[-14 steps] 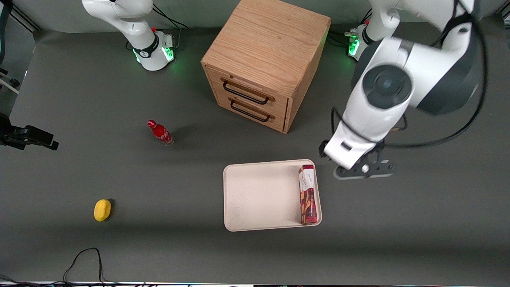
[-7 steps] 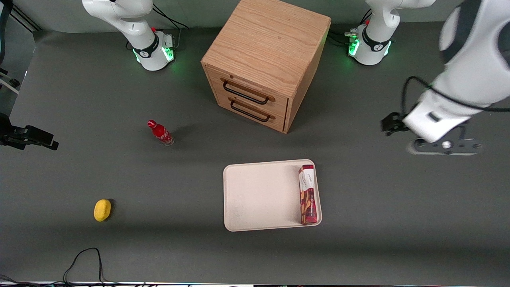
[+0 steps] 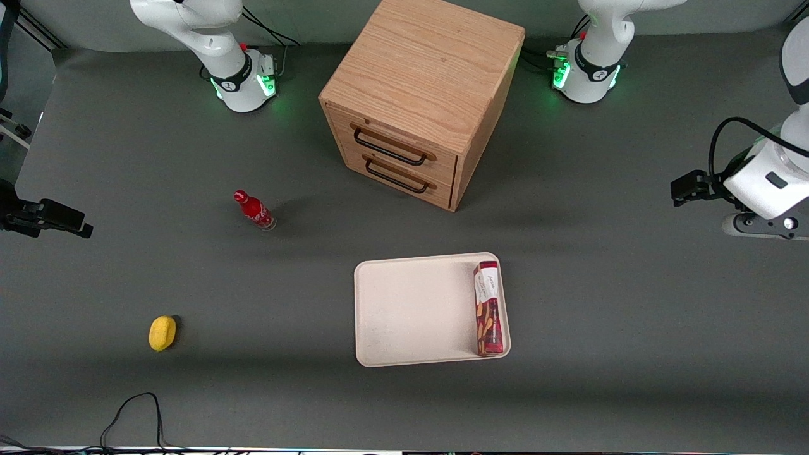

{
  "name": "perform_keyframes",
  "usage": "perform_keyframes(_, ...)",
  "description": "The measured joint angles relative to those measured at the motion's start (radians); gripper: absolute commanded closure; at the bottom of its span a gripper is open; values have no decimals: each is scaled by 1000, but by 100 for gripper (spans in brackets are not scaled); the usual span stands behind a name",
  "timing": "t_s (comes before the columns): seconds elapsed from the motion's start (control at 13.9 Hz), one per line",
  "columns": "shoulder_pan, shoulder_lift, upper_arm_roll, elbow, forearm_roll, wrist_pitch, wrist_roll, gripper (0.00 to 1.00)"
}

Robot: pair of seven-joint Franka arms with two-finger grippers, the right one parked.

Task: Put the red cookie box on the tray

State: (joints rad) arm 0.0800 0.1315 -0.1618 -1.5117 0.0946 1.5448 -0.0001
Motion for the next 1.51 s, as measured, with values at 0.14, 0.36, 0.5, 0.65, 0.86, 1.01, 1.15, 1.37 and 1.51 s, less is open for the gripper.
perform_keyframes(0.14, 31, 0, 2, -7, 0, 14, 18, 0)
perform_keyframes(0.36, 41, 0, 1, -33, -1, 53, 23, 0)
perform_keyframes(0.5, 41, -1, -1, -48, -13, 83, 23, 0)
perform_keyframes(0.65, 41, -4, 0, -64, -23, 111, 22, 0)
perform_keyframes(0.86, 41, -21, 0, -100, -31, 154, 12, 0)
perform_keyframes(1.01, 35, -29, 6, -109, -52, 160, -3, 0)
perform_keyframes(1.15, -12, -39, 63, -109, -70, 160, -8, 0)
perform_keyframes(1.37, -48, -57, 106, -113, -75, 156, -14, 0)
perform_keyframes(1.51, -50, -61, 108, -102, -76, 134, -15, 0)
